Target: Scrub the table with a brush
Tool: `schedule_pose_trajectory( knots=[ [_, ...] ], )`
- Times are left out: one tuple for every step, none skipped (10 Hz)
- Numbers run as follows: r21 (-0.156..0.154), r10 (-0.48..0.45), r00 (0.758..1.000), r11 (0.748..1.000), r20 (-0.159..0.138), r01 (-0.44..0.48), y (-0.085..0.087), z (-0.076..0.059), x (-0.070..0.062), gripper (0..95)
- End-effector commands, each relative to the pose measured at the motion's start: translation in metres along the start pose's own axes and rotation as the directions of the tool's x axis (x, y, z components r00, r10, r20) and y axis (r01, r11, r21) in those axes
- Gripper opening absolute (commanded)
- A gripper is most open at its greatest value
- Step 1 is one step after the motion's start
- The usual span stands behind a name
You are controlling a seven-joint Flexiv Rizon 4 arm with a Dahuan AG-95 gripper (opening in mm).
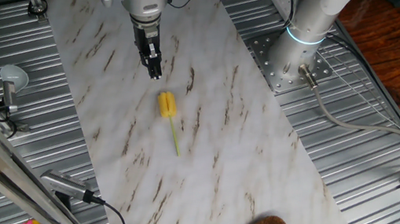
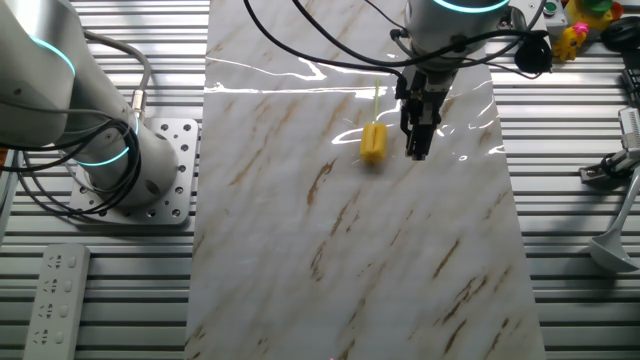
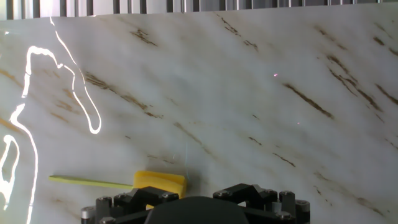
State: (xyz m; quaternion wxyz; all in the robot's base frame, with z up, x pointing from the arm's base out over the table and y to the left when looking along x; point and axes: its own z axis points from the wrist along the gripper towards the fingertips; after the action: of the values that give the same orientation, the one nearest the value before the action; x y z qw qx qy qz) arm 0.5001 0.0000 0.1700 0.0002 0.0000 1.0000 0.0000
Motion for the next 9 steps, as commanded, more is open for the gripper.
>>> schedule_pose_trajectory(
  knots=[
    [-0.022, -0.044, 0.999, 0.999, 0.016, 0.044, -0.0001, 0.0002, 0.0002, 0.0],
    [-0.019, -0.044, 0.999, 0.999, 0.016, 0.044, -0.0001, 0.0002, 0.0002, 0.0],
    [-0.019, -0.042, 0.999, 0.999, 0.015, 0.042, 0.0000, 0.0001, 0.0002, 0.0],
    [-0.016, -0.043, 0.999, 0.999, 0.010, 0.043, 0.0000, 0.0000, 0.0002, 0.0],
    [-0.012, -0.044, 0.999, 0.999, 0.011, 0.044, 0.0000, -0.0001, 0.0003, 0.0],
    [-0.012, -0.043, 0.999, 0.999, 0.011, 0.043, 0.0000, -0.0001, 0.0003, 0.0],
    [-0.012, -0.043, 0.999, 0.999, 0.011, 0.043, 0.0000, 0.0000, 0.0004, 0.0],
    [-0.013, -0.043, 0.999, 0.999, 0.011, 0.043, 0.0000, 0.0001, 0.0005, 0.0],
    [-0.014, -0.041, 0.999, 0.999, 0.010, 0.042, 0.0000, 0.0001, 0.0005, 0.0]
  ],
)
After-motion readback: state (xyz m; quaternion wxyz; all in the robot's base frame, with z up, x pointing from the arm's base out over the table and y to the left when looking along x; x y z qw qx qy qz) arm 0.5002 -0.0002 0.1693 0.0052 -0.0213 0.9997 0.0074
